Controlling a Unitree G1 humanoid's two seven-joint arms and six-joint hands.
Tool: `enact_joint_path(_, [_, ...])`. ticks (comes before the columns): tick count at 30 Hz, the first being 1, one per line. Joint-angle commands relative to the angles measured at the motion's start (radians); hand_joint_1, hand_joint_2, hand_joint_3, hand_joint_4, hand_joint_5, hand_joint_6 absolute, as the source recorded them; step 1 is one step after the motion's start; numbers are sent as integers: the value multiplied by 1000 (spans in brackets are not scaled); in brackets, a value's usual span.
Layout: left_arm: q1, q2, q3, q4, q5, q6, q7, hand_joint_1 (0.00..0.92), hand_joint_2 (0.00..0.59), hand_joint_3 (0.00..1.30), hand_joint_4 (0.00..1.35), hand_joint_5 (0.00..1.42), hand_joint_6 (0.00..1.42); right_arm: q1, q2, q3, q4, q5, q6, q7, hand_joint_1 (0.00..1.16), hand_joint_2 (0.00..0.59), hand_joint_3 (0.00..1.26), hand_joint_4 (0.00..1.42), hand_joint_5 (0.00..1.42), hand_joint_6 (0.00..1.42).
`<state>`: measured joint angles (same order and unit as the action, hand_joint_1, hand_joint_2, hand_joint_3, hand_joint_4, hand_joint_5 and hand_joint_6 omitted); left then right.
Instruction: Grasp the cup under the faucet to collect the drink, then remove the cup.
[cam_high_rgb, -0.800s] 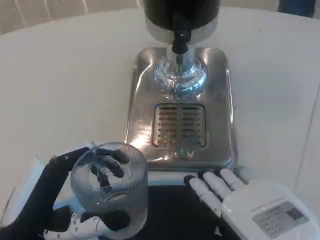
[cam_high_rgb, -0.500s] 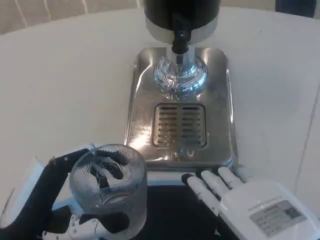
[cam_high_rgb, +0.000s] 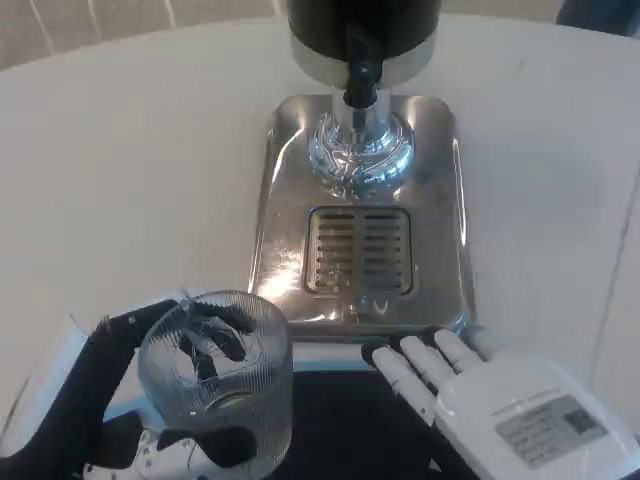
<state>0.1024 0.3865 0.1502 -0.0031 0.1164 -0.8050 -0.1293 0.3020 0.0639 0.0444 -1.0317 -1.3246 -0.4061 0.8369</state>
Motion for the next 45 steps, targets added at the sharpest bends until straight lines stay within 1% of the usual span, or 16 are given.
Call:
enact_joint_path(1, [2, 5, 11, 9, -27, -28, -3, 587, 61, 957, 1162, 1328, 549, 9, 116, 17, -15, -13, 10, -14, 237, 492, 0, 0, 0, 0])
enact_joint_path(7, [-17, -7, 3, 27, -4, -20, 8, 587, 61, 957, 1162, 1328, 549, 19, 113, 6, -15, -11, 24, -29, 236, 492, 0, 0, 0, 0])
enact_joint_path(13, [-84, -40, -6, 73, 29, -8, 32, 587, 61, 957, 1162, 1328, 549, 56, 109, -21, -15, 9, 13, -33, 235, 492, 0, 0, 0, 0])
enact_joint_path(16, [-153, -65, -14, 128, 67, 2, 58, 587, 61, 957, 1162, 1328, 549, 52, 122, -36, -15, 9, 7, -29, 235, 492, 0, 0, 0, 0])
enact_joint_path(18, [-208, -81, -21, 178, 98, 10, 83, 587, 61, 957, 1162, 1328, 549, 66, 128, -47, -15, 11, -1, -37, 235, 492, 0, 0, 0, 0])
enact_joint_path(22, [-294, -95, -31, 266, 146, 13, 131, 587, 61, 957, 1162, 1328, 549, 122, 139, -75, -15, 29, -31, -67, 235, 492, 0, 0, 0, 0])
enact_joint_path(27, [-415, -111, -66, 399, 222, 14, 218, 587, 61, 957, 1162, 1328, 549, 145, 164, -99, -15, 36, -56, -75, 235, 492, 0, 0, 0, 0])
enact_joint_path(32, [-522, -130, -107, 544, 299, 16, 323, 588, 61, 957, 1162, 1328, 553, 158, 170, -160, -15, 84, -86, -67, 232, 494, 0, 0, 0, 0])
enact_joint_path(36, [-585, -134, -136, 631, 337, 15, 395, 588, 61, 957, 1162, 1328, 557, 172, 175, -224, -15, 141, -121, -60, 227, 496, 0, 0, 0, 0])
enact_joint_path(40, [-659, -147, -166, 717, 371, 34, 476, 588, 61, 957, 1162, 1328, 568, 183, 183, -303, -15, 212, -165, -45, 222, 498, 0, 0, 0, 0])
enact_joint_path(45, [-713, -155, -197, 782, 395, 46, 547, 588, 60, 957, 1162, 1330, 555, 179, 197, -387, -15, 288, -211, -14, 218, 498, 0, 0, 0, 0])
